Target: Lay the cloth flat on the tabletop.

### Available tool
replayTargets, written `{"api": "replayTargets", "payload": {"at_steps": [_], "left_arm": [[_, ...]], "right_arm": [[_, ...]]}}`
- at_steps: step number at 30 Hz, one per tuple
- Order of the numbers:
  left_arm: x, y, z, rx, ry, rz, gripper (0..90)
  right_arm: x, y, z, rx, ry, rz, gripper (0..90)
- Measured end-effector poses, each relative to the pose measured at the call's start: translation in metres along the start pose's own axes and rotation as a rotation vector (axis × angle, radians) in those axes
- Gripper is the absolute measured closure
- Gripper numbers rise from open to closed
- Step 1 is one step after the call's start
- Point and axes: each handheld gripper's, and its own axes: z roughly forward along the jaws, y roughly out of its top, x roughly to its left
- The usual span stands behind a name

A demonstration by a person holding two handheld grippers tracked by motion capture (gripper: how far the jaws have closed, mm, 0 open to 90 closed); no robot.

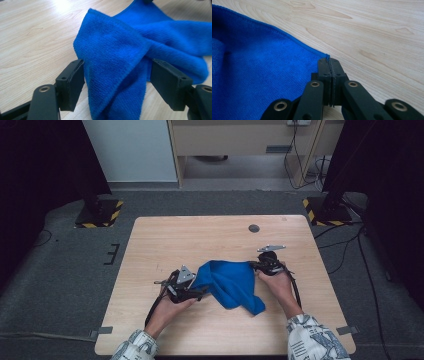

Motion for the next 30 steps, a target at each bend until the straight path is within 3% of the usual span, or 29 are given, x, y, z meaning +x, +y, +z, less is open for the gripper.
{"api": "replayTargets", "payload": {"at_steps": [4, 10, 13, 18, 20, 25, 27, 30], "left_arm": [[0.002, 0.001, 0.008, 0.008, 0.043, 0.002, 32.2], [0.002, 0.002, 0.015, 0.024, 0.053, 0.018, 39.4], [0.002, 0.003, 0.014, 0.009, 0.059, 0.027, 48.7], [0.005, 0.007, 0.009, -0.037, 0.076, 0.006, 54.4], [0.007, 0.007, 0.009, -0.037, 0.061, 0.001, 59.0], [0.013, 0.009, 0.008, -0.042, 0.070, -0.008, 74.2], [0.017, 0.011, 0.009, -0.053, 0.072, -0.053, 79.7], [0.018, 0.013, 0.011, -0.059, 0.078, -0.073, 83.0]], "right_arm": [[0.002, 0.000, 0.000, -0.005, 0.006, -0.002, 89.3], [0.003, 0.000, 0.000, -0.009, 0.009, 0.002, 89.3], [0.003, 0.000, 0.000, -0.008, 0.013, 0.003, 89.3], [0.004, 0.000, 0.000, -0.008, 0.014, -0.002, 89.2], [0.004, 0.000, -0.001, -0.009, 0.014, -0.004, 89.2], [0.004, 0.000, 0.000, -0.007, 0.016, -0.006, 89.1], [0.004, 0.000, 0.001, -0.008, 0.012, -0.004, 89.1], [0.004, 0.000, 0.000, -0.013, 0.015, -0.001, 89.2]]}}
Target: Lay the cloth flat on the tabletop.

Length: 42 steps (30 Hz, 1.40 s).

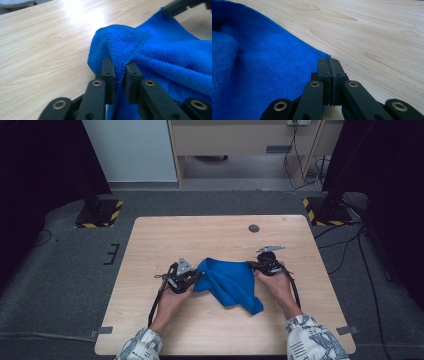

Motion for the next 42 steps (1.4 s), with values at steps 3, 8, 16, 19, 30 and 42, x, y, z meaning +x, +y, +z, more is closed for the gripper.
{"api": "replayTargets", "payload": {"at_steps": [3, 8, 16, 19, 30, 42], "left_arm": [[0.001, 0.002, 0.000, -0.007, -0.011, -0.020, 84.8], [0.007, 0.004, -0.011, -0.037, -0.007, -0.055, 84.9], [0.022, 0.006, -0.022, -0.053, 0.008, -0.103, 86.5], [0.024, 0.006, -0.022, -0.050, 0.014, -0.103, 86.5], [0.024, 0.016, -0.026, -0.047, 0.001, -0.092, 86.8], [0.029, 0.027, -0.033, -0.049, 0.005, -0.080, 86.9]], "right_arm": [[0.001, 0.000, -0.002, -0.004, 0.000, -0.004, 89.3], [-0.003, -0.001, -0.009, -0.013, -0.014, -0.006, 89.5], [-0.008, 0.000, -0.020, -0.039, -0.016, 0.003, 89.6], [-0.008, 0.001, -0.023, -0.053, -0.013, -0.002, 89.6], [-0.007, 0.012, -0.041, -0.098, -0.011, -0.014, 89.5], [-0.006, 0.025, -0.059, -0.135, -0.019, -0.023, 89.5]]}}
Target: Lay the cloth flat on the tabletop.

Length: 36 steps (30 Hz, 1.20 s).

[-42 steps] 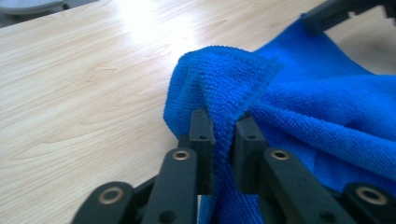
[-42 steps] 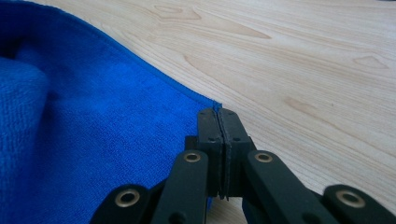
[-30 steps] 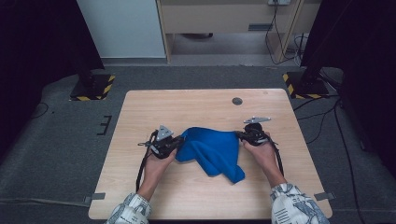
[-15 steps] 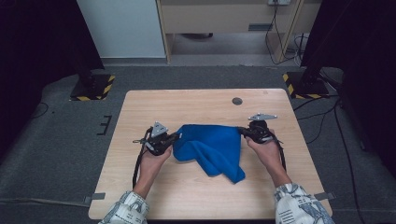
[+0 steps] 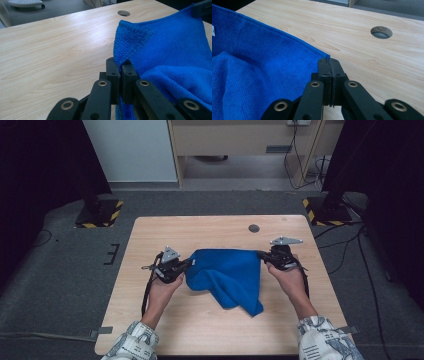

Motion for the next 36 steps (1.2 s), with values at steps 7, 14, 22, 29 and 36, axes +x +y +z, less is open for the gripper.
{"api": "replayTargets", "payload": {"at_steps": [7, 14, 22, 29, 36], "left_arm": [[0.002, 0.005, -0.004, -0.007, 0.002, 0.000, 86.9], [0.000, 0.015, -0.010, -0.022, 0.003, 0.015, 86.9], [0.001, 0.024, -0.010, -0.020, 0.007, 0.024, 86.9], [-0.002, 0.036, -0.021, -0.045, 0.005, 0.042, 86.9], [-0.006, 0.049, -0.030, -0.064, 0.004, 0.056, 86.9]], "right_arm": [[0.001, 0.004, -0.004, -0.007, -0.002, -0.005, 89.5], [0.002, 0.012, -0.013, -0.030, -0.001, -0.012, 89.5], [0.003, 0.022, -0.020, -0.055, -0.004, -0.018, 89.5], [0.005, 0.033, -0.031, -0.083, -0.002, -0.034, 89.6], [0.008, 0.042, -0.043, -0.115, 0.000, -0.045, 89.6]]}}
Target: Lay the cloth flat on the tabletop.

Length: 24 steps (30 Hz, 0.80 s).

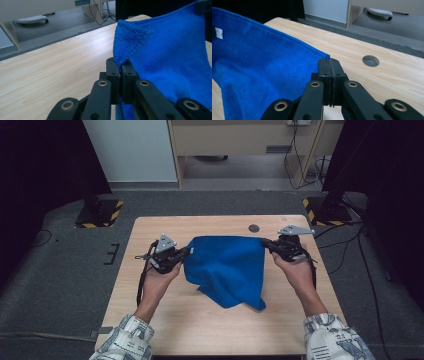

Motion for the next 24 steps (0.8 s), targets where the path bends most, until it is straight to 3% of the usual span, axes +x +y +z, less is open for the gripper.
{"api": "replayTargets", "payload": {"at_steps": [13, 16, 24], "left_arm": [[-0.007, 0.017, -0.015, -0.031, -0.006, 0.035, 86.9], [-0.009, 0.020, -0.019, -0.041, -0.007, 0.041, 86.8], [-0.016, 0.030, -0.038, -0.078, -0.025, 0.054, 86.8]], "right_arm": [[0.006, 0.018, -0.023, -0.053, 0.004, -0.014, 89.6], [0.007, 0.022, -0.027, -0.072, 0.022, -0.009, 89.6], [0.016, 0.034, -0.047, -0.113, 0.031, -0.025, 89.6]]}}
